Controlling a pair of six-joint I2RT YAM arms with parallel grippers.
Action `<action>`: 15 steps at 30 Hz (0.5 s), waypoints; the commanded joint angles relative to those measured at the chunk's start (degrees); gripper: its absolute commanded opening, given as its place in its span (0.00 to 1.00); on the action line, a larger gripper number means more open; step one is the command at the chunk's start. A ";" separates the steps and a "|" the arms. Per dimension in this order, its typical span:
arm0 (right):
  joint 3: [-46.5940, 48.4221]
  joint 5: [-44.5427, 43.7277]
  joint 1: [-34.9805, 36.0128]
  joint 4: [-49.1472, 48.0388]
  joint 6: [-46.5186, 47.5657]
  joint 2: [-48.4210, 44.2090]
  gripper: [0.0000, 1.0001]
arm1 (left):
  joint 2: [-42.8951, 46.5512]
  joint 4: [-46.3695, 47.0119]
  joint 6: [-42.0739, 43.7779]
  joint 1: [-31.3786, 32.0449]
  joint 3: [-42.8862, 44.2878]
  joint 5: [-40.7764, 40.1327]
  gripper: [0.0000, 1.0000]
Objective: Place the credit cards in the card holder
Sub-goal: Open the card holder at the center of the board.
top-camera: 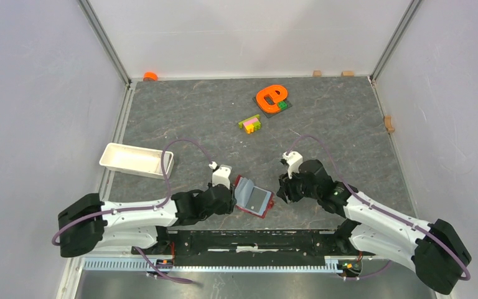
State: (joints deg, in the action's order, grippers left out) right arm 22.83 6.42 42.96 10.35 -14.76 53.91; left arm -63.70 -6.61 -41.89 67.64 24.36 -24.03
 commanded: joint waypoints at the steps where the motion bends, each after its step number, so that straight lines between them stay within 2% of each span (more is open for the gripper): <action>1: 2.37 1.41 0.05 -2.98 -3.31 -0.65 0.50 | 3.76 -4.52 -3.86 -0.16 0.28 -4.18 0.47; 6: 1.36 4.89 1.99 -13.04 -7.71 2.24 0.48 | 5.66 -8.88 -4.04 -1.53 1.49 -3.40 0.55; 11: 2.92 5.22 5.36 -21.99 -10.46 10.19 0.40 | 7.58 -11.62 -1.61 -6.40 3.45 3.52 0.57; 15: 7.55 5.14 8.40 -24.77 -9.88 18.73 0.37 | 10.38 -15.25 1.09 -11.14 6.16 8.91 0.61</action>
State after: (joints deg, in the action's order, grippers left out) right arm 24.56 10.74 48.97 -6.42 -23.59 67.00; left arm -56.45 -18.28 -43.51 60.18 25.89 -20.53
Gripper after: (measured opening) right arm 0.380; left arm 0.592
